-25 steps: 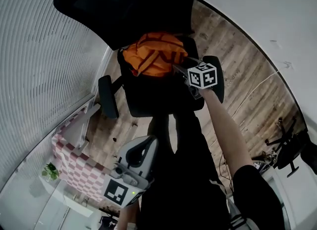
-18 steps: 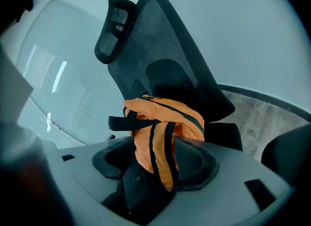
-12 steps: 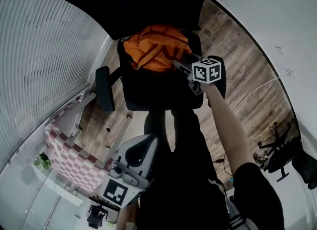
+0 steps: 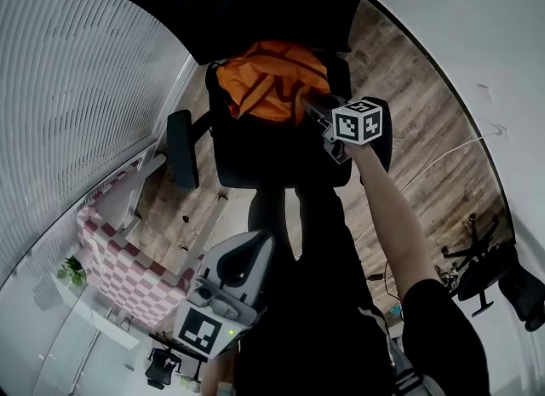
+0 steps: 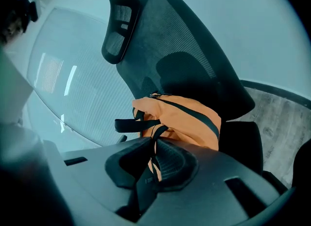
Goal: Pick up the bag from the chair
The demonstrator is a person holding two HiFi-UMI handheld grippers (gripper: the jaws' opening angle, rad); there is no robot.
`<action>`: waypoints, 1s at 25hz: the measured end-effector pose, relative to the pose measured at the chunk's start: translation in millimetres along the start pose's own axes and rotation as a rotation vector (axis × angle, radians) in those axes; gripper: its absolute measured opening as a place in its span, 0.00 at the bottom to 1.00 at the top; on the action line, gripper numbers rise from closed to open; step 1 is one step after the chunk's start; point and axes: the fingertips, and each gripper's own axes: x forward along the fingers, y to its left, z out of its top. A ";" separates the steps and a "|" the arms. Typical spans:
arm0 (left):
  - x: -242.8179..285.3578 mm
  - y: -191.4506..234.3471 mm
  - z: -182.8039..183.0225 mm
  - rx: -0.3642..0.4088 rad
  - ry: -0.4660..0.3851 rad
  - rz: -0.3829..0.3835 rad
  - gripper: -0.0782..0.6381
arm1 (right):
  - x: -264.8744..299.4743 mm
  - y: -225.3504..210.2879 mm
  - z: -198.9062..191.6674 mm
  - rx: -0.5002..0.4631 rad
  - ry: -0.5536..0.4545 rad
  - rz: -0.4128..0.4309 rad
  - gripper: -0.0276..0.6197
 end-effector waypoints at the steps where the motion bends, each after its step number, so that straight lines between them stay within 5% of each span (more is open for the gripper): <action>1: -0.6 -0.3 0.0 0.000 -0.002 0.001 0.16 | 0.1 3.7 0.3 0.004 -0.002 0.015 0.11; 10: -7.8 -15.4 3.8 0.023 -0.038 0.002 0.16 | -13.0 53.2 7.3 0.035 -0.042 0.178 0.09; 25: -43.1 -43.9 13.8 0.063 -0.135 0.020 0.16 | -43.3 135.0 29.4 -0.010 -0.107 0.291 0.09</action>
